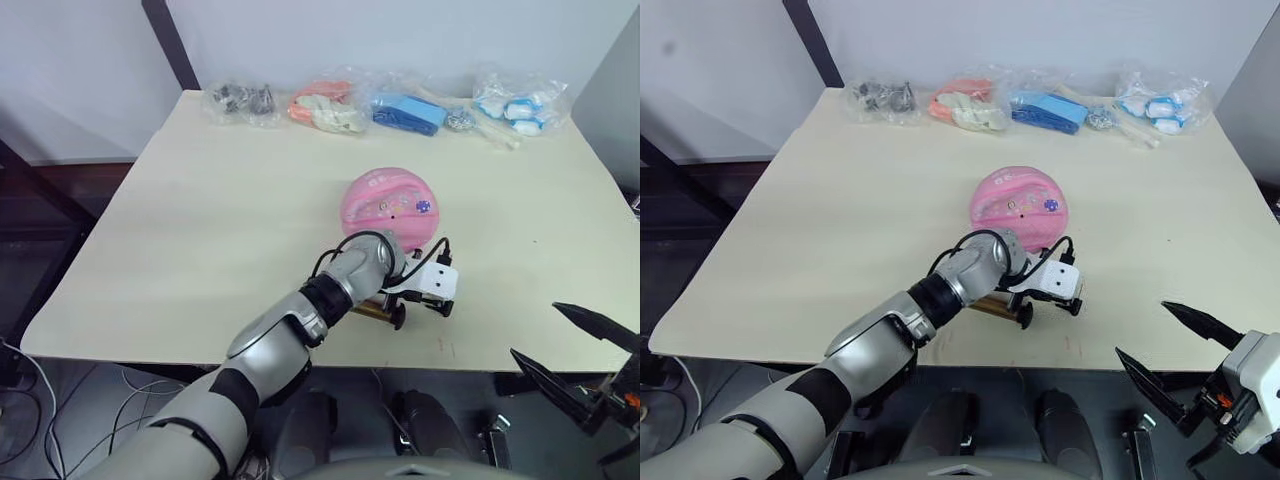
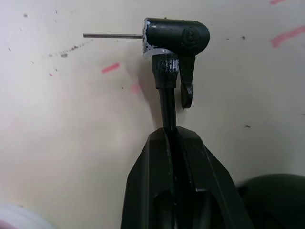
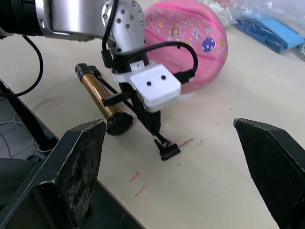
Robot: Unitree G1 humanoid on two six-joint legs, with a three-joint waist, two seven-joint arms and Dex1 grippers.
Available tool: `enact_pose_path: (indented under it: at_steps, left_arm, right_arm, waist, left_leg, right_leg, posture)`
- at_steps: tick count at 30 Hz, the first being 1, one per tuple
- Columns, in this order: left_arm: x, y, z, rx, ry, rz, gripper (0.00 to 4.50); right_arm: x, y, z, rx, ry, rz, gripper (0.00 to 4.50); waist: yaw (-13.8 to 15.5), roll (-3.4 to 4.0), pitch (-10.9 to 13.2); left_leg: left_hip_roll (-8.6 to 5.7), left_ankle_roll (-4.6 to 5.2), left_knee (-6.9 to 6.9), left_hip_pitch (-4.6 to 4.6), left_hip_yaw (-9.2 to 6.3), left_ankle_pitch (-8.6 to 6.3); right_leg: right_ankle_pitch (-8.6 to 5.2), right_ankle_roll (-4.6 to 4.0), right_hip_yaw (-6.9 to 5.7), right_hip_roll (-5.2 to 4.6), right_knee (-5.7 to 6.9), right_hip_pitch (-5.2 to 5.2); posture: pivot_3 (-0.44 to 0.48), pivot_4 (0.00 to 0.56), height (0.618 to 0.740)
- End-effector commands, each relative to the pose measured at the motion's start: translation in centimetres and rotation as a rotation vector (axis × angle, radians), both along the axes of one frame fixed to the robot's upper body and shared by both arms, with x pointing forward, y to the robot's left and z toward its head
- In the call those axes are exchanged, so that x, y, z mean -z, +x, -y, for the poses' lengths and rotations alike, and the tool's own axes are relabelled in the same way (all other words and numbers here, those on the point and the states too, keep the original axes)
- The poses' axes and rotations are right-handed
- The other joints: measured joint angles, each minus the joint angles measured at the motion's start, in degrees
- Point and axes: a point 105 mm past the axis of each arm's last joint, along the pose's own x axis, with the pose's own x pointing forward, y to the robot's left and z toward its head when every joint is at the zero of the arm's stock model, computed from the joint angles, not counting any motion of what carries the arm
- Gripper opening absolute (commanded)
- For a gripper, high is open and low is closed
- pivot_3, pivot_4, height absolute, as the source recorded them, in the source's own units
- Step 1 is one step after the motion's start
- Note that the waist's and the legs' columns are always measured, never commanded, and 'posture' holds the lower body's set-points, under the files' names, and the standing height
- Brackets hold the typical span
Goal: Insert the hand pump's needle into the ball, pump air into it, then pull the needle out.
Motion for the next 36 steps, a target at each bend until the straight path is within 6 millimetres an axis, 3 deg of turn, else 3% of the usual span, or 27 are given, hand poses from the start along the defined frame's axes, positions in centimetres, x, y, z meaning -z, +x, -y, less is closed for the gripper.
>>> enact_pose_path:
  at_steps: [1,8,11,14,18,20,26,31,36]
  left_arm:
    - [-3.0,-0.6,0.0,-0.025,-0.129,-0.073,0.17]
    - [-6.9,-1.3,-1.5,-0.102,-0.341,-0.193,0.17]
    - [-7.6,-1.6,-1.7,-0.112,-0.396,-0.199,0.17]
    - [-8.2,-2.0,-1.6,-0.128,-0.477,-0.215,0.17]
    - [-8.8,-2.2,-1.5,-0.145,-0.584,-0.206,0.17]
    - [-9.4,-2.1,-1.2,-0.155,-0.664,-0.167,0.17]
    - [-9.5,-2.2,-0.9,-0.215,-0.76,-0.152,0.17]
    - [-9.4,-2.3,-0.8,-0.243,-0.781,-0.156,0.17]
    - [-9.3,-2.3,-0.9,-0.25,-0.784,-0.153,0.17]
  right_arm:
    - [-0.5,-0.3,-0.2,-0.005,-0.009,0.021,4.5]
    - [0.0,0.3,0.2,0.104,0.005,-0.008,4.5]
    - [-0.4,0.8,-0.4,0.126,0.037,0.006,4.5]
    - [-0.2,1.8,0.2,0.259,0.04,-0.005,4.5]
    - [-0.1,2.7,-1.0,0.28,0.245,-0.104,4.5]
    - [-1.0,3.5,-1.8,0.269,0.465,-0.144,4.5]
    - [-2.0,7.0,-1.2,0.341,0.54,-0.138,4.5]
    - [-1.0,8.7,-2.2,0.325,0.552,-0.221,4.5]
    - [-1.3,10.2,-3.5,0.208,0.577,-0.301,4.5]
  waist:
    - [0.0,0.02,0.0]
    - [0.2,0.04,0.0]
    - [0.2,0.06,0.0]
    - [0.2,0.06,0.0]
    - [0.2,0.05,0.0]
    - [0.2,0.04,0.0]
    - [0.1,0.01,0.0]
    - [0.2,0.02,0.0]
    - [0.0,0.02,0.0]
  left_leg:
    - [0.01,0.0,0.0,-0.01,0.0,0.0]
    - [0.01,0.0,0.01,-0.06,0.03,0.0]
    - [0.0,0.0,0.01,-0.05,0.03,0.0]
    - [0.0,0.0,0.01,-0.04,0.02,0.0]
    - [0.01,0.0,0.01,-0.03,0.04,0.0]
    - [-0.01,0.0,0.01,-0.03,0.04,0.0]
    - [-0.06,0.01,0.04,0.02,0.09,0.01]
    - [-0.07,0.01,0.02,-0.02,-0.02,0.01]
    - [-0.08,0.01,0.04,0.02,0.08,0.01]
  right_leg:
    - [0.0,0.0,0.0,0.0,0.02,-0.03]
    - [0.0,0.0,0.03,-0.01,0.04,-0.08]
    - [0.0,0.0,0.03,-0.01,0.06,-0.08]
    - [0.0,0.0,0.03,-0.01,0.06,-0.08]
    - [0.02,-0.02,0.12,-0.02,0.07,-0.08]
    - [0.02,-0.02,0.08,-0.01,0.08,-0.07]
    - [0.06,-0.04,0.16,-0.03,0.06,0.0]
    - [0.21,-0.03,0.07,-0.02,0.07,0.0]
    - [0.25,0.03,0.16,-0.02,0.06,0.0]
  posture:
    - [0.0,0.15,0.74]
    - [0.0,0.15,0.74]
    - [0.0,0.15,0.74]
    - [0.0,0.15,0.74]
    - [0.0,0.15,0.74]
    - [0.0,0.15,0.74]
    - [0.0,0.15,0.74]
    - [0.0,0.15,0.74]
    - [0.0,0.15,0.74]
